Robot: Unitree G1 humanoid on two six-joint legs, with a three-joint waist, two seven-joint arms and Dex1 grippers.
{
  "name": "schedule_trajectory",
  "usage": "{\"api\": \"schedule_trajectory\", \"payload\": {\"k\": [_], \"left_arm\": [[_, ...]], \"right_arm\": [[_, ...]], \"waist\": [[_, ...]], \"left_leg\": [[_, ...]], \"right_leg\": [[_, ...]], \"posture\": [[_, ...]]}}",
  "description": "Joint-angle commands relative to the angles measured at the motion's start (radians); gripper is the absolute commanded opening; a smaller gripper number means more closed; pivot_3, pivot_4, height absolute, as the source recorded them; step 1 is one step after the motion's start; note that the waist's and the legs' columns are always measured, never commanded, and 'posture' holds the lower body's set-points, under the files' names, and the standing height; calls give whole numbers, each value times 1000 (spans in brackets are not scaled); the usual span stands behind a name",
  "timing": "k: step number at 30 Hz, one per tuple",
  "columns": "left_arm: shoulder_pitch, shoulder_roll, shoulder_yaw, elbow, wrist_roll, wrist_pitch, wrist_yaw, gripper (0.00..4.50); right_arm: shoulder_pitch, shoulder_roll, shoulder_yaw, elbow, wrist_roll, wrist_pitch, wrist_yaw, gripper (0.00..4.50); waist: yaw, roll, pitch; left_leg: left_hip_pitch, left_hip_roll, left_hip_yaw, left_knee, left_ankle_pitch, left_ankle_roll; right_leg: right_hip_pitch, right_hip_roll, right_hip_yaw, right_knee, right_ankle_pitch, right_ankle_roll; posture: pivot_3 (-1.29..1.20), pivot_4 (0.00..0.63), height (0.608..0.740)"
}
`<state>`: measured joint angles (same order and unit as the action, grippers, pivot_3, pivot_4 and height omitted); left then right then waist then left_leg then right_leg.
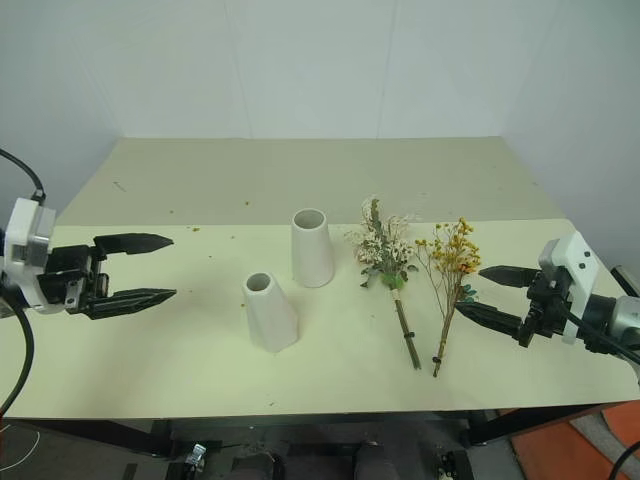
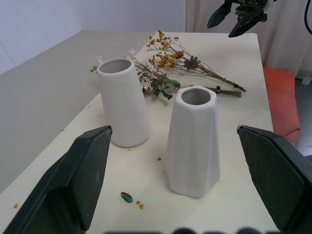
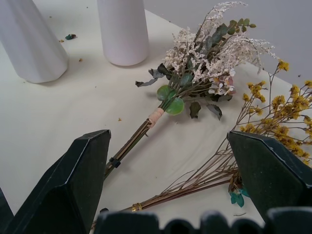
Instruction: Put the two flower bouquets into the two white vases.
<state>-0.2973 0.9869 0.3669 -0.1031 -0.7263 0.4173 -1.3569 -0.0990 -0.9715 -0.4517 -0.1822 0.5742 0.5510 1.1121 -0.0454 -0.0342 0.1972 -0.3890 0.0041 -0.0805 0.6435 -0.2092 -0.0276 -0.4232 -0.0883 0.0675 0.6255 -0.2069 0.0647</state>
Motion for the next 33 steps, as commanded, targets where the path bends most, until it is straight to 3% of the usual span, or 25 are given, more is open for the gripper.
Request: {"api": "schedule_trajectory", "payload": {"k": [1,10,15,20,24,32,33], "left_arm": [[-17,3,0,-8,-2,-4,-2,4486],[-40,1,-18,15,5,-16,-9,4486],[-104,-13,-48,53,2,8,-3,4486],[-209,-34,-106,102,11,34,-12,4486],[-247,-45,-134,126,28,22,-34,4486],[-270,-64,-149,134,43,14,-43,4486],[-269,-65,-146,131,43,15,-44,4497]], "right_arm": [[6,-20,-54,-35,24,-8,3,4500],[8,-25,-43,-50,10,38,-49,4500],[-52,-56,56,-131,16,350,-257,4500],[-278,-24,165,-90,80,764,-423,4500],[-420,14,273,8,38,945,-510,4500],[-528,122,428,184,-85,943,-628,4500],[-539,135,440,214,-100,921,-633,4319]], "waist": [[0,0,0],[0,0,0],[0,0,0],[-2,0,0],[-1,0,0],[0,0,0],[-2,-1,0]], "left_leg": [[0,0,0,0,0,0],[0,0,0,0,0,0],[0,0,0,0,0,0],[0,0,0,1,0,0],[-1,0,0,1,0,0],[-2,0,0,1,0,0],[-2,0,0,1,0,0]], "right_leg": [[0,0,0,0,0,0],[0,0,0,0,0,0],[0,0,0,1,0,0],[0,0,0,1,0,0],[-1,0,0,0,0,0],[-1,0,0,0,1,0],[-1,0,0,0,1,0]], "posture": [[0,150,740],[0,150,740],[0,150,740],[0,150,740],[0,150,740],[0,150,740],[0,150,740]]}}
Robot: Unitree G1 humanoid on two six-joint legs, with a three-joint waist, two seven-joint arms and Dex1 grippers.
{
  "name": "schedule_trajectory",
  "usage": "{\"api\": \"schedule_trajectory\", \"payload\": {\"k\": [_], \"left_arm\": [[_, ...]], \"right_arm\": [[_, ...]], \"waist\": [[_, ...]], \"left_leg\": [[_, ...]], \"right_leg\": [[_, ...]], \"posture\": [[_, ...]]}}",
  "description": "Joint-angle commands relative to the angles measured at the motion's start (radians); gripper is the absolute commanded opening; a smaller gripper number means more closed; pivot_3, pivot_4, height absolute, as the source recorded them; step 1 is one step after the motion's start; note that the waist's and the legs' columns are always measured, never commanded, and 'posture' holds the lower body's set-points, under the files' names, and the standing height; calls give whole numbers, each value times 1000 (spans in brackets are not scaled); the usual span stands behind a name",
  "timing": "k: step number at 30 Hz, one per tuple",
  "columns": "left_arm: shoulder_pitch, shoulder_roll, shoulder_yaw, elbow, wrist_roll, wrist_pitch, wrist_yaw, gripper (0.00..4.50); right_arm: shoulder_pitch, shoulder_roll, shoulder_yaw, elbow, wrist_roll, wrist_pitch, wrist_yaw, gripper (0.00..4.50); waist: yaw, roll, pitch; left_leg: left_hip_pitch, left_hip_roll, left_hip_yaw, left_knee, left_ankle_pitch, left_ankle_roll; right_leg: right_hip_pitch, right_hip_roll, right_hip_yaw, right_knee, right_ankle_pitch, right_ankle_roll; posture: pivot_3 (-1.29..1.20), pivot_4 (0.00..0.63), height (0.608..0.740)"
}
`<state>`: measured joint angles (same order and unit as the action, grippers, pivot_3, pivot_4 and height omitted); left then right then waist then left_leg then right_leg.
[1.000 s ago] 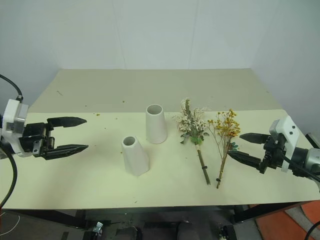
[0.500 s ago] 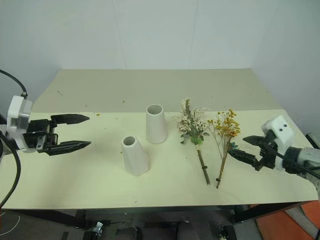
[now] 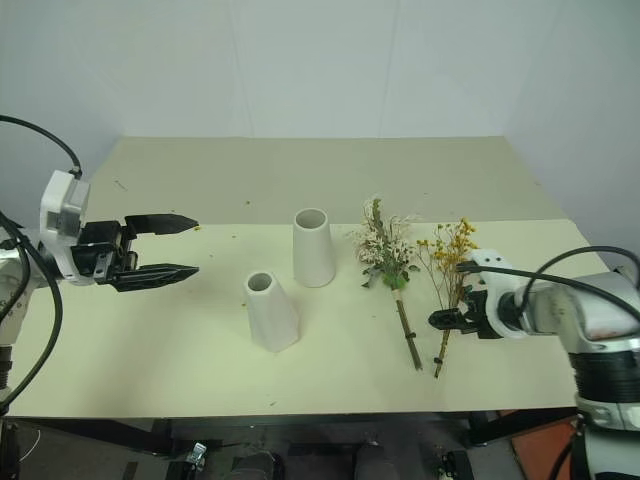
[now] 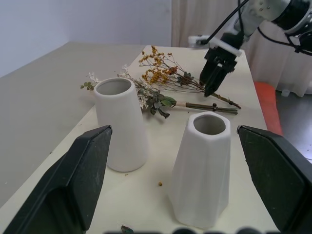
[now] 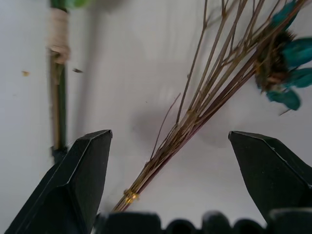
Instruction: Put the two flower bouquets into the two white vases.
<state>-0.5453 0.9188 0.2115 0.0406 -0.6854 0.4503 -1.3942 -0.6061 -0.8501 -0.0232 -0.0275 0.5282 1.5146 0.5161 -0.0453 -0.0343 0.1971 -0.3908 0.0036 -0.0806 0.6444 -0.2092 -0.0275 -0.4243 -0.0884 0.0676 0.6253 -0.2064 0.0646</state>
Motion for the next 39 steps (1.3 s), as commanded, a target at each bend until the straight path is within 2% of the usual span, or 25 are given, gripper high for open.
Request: {"api": "schedule_trajectory", "payload": {"k": [1,3,10,13,19,22,25,28,30,33,39], "left_arm": [[-18,4,12,-14,2,-18,-7,4500],[-15,3,16,-17,3,-19,-7,4500],[-3,5,24,-27,4,-23,-1,4500],[-5,4,23,-28,7,-28,1,4500],[-16,-2,17,-16,16,-38,-6,4500],[-32,-4,7,-1,22,-45,-13,4500],[-50,-9,-4,18,31,-56,-20,4500],[-64,-18,-14,25,35,-59,-25,4500],[-69,-21,-17,29,41,-62,-28,4500],[-84,-24,-22,35,46,-60,-29,4500],[-98,-45,-20,39,50,-52,-15,4500]], "right_arm": [[-42,31,15,87,-70,-69,-45,4099],[-58,43,35,117,-90,-108,-36,3603],[-121,100,53,233,-164,-211,-36,1050],[-148,127,8,269,-178,-243,-56,40],[-269,235,-205,334,-207,-391,-243,40],[-334,323,-294,281,-180,-559,-306,40],[-372,437,-334,190,-142,-790,-298,40],[-432,548,-372,133,0,-831,-232,40],[-448,591,-363,116,40,-856,-202,40],[-445,664,-285,102,49,-935,-128,40],[-399,757,-157,113,8,-1050,-51,40]], "waist": [[-2,-1,0],[-4,-1,-1],[-20,-3,-2],[-29,-3,-2],[-28,-2,-1],[-27,-1,-1],[-27,-1,0],[-28,0,0],[-27,0,0],[-25,0,0],[-26,0,0]], "left_leg": [[0,0,0,0,0,0],[1,0,0,0,0,0],[2,0,0,0,0,0],[1,0,0,0,0,0],[1,1,0,0,0,0],[0,0,0,0,0,0],[0,1,0,-1,0,0],[0,1,0,-1,0,0],[0,1,0,-1,0,0],[0,1,-1,-1,0,0],[1,1,-1,-2,0,0]], "right_leg": [[0,0,0,0,0,0],[1,0,0,0,0,0],[1,0,0,0,0,0],[1,0,0,0,1,0],[0,1,1,1,1,0],[-1,1,1,1,2,-2],[-2,1,1,1,5,-7],[-2,2,1,1,5,-7],[-2,2,1,2,6,-8],[-2,2,1,2,6,-9],[-2,2,0,3,6,-9]], "posture": [[0,150,740],[0,150,740],[0,150,740],[0,150,740],[0,150,740],[0,150,740],[0,150,740],[0,150,740],[0,150,740],[0,150,740],[0,150,740]]}}
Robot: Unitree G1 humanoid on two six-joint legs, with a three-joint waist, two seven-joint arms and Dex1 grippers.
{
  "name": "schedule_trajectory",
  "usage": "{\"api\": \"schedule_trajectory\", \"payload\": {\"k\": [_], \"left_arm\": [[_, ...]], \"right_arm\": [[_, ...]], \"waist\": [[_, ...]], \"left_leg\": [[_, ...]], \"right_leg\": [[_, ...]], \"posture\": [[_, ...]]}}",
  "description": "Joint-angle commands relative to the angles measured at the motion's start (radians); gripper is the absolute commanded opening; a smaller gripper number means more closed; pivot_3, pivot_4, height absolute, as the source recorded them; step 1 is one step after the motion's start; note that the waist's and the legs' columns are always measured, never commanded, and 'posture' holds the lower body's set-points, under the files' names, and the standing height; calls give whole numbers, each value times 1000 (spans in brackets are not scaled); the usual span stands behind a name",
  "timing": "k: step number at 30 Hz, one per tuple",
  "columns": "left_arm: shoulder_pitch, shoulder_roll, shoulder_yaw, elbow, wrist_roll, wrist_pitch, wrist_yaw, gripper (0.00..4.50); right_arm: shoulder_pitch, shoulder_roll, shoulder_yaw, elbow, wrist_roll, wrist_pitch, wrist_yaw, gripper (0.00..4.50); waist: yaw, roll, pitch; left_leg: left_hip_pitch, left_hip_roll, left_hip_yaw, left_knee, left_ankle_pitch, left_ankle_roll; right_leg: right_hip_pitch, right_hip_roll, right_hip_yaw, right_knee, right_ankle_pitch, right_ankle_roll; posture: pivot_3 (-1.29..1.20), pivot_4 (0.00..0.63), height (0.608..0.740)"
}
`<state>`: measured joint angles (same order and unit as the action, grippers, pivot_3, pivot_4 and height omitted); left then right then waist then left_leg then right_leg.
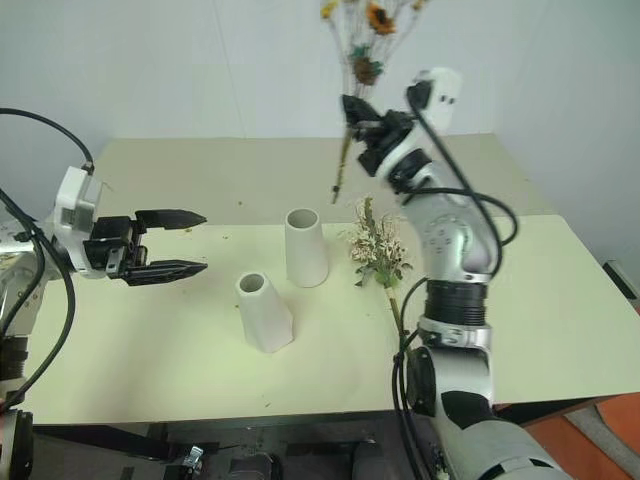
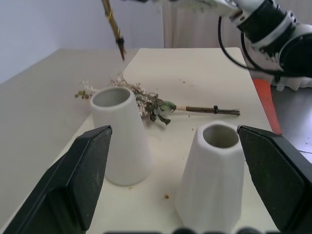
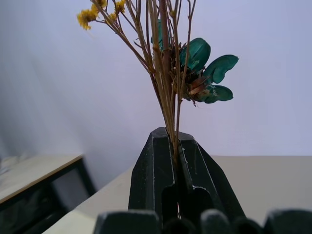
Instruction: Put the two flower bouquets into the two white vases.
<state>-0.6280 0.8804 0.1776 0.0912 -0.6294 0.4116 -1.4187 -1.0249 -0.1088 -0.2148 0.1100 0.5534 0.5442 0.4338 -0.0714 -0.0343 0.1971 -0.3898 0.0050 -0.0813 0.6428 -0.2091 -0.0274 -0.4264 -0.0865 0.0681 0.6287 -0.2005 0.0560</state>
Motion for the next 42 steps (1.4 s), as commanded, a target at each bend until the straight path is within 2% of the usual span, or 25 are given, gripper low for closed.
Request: {"api": "schedule_trajectory", "payload": {"k": [1,6,11,19,34,35,37,42], "left_arm": [[-16,-12,16,-12,-8,-11,15,4500],[-21,-25,23,-22,-19,15,40,4500],[-37,-32,33,-25,-38,65,86,4500],[-69,-30,59,-13,-71,136,156,4500],[-68,-21,102,-19,-81,147,170,4500],[-68,-21,102,-19,-81,146,170,4500],[-69,-21,102,-18,-82,146,169,4500],[-82,-26,92,-1,-75,138,161,4500]], "right_arm": [[28,30,50,-9,-28,-105,36,40],[56,61,126,73,-117,-256,71,40],[57,77,133,158,-149,-346,84,40],[66,93,152,240,-182,-427,109,40],[148,102,202,294,-258,-568,146,40],[156,100,205,292,-262,-574,148,565],[169,95,209,281,-272,-580,143,1054],[203,67,222,218,-308,-584,132,2764]], "waist": [[1,0,0],[0,0,0],[-1,0,0],[-3,0,0],[-3,0,0],[-2,0,0],[-2,0,0],[-1,0,0]], "left_leg": [[0,0,0,0,0,0],[0,0,0,0,0,0],[0,0,0,0,0,0],[0,0,0,0,0,0],[0,0,0,0,0,0],[0,0,0,0,0,0],[0,0,0,0,0,0],[0,0,0,0,0,0]], "right_leg": [[0,0,0,0,0,0],[-1,0,0,1,0,0],[-1,0,0,1,0,0],[-1,0,0,1,0,0],[-1,0,0,1,0,0],[-1,0,0,1,0,0],[-1,0,0,1,0,0],[-1,0,0,1,0,0]], "posture": [[0,150,740],[0,150,740],[0,150,740],[0,150,740],[0,150,740],[0,150,740],[0,150,740],[0,150,740]]}}
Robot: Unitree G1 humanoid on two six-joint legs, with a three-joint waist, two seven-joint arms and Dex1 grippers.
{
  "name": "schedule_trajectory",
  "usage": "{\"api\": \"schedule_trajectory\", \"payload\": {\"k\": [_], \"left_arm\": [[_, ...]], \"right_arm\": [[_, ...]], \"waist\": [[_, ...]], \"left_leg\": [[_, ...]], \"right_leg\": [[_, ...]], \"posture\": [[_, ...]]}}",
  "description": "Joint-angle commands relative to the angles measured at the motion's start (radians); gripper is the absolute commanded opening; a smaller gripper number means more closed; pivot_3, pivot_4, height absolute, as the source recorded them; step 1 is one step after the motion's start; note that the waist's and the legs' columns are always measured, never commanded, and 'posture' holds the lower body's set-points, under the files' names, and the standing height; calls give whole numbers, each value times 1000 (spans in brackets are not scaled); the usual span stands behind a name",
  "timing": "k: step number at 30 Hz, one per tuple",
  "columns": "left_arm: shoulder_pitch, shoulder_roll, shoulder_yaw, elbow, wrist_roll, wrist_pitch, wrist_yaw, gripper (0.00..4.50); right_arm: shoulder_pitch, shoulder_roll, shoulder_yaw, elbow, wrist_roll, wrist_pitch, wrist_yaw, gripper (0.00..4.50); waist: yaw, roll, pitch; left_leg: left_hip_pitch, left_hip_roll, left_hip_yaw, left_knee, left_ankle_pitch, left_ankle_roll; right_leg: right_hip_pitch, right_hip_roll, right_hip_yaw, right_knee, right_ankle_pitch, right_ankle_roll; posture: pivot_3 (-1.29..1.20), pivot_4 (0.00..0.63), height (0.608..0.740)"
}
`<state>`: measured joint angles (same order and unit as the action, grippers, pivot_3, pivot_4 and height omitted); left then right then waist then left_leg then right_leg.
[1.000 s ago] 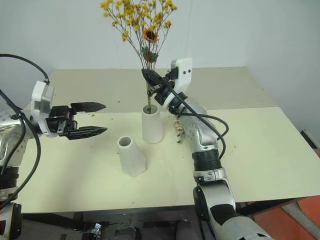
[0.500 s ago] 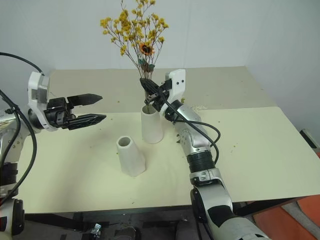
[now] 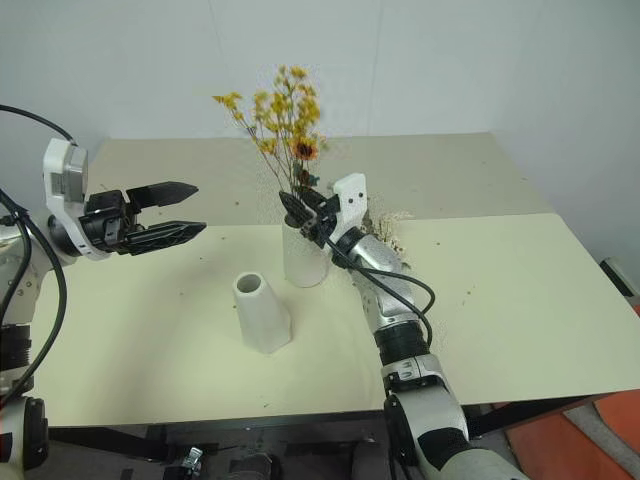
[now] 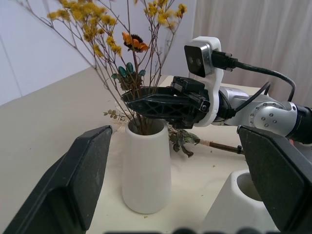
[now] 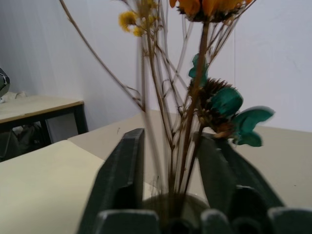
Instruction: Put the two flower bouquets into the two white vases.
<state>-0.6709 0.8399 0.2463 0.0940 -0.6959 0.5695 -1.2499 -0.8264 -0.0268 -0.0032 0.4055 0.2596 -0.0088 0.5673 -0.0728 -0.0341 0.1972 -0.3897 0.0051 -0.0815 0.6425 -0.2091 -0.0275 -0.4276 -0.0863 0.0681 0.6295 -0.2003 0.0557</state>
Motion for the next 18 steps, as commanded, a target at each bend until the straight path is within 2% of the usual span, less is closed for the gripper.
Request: {"api": "schedule_trajectory", "payload": {"k": [1,5,9,12,18], "left_arm": [[-42,13,21,-1,-8,-22,-10,4500],[-56,8,12,15,-2,-29,-22,4500],[-65,5,4,28,3,-38,-36,4500],[-67,-1,-4,35,5,-45,-43,4500],[-76,-14,-17,50,12,-58,-52,4500]], "right_arm": [[10,-25,15,-94,-27,-32,-5,3149],[30,-92,31,-201,-41,38,8,4446],[55,-212,71,-340,-41,203,71,4480],[103,-323,112,-474,-25,269,171,4480],[126,-340,140,-527,-21,304,196,4480]], "waist": [[0,0,0],[1,0,0],[3,0,0],[3,0,0],[-1,0,0]], "left_leg": [[0,0,0,0,0,0],[0,0,0,0,0,0],[0,0,0,0,0,0],[-1,0,0,0,0,0],[0,1,0,0,0,0]], "right_leg": [[0,0,0,0,0,0],[0,0,0,0,0,0],[0,0,0,0,0,0],[0,0,0,-1,0,0],[1,1,0,0,-1,1]], "posture": [[0,150,740],[0,150,740],[0,150,740],[0,150,740],[0,150,740]]}}
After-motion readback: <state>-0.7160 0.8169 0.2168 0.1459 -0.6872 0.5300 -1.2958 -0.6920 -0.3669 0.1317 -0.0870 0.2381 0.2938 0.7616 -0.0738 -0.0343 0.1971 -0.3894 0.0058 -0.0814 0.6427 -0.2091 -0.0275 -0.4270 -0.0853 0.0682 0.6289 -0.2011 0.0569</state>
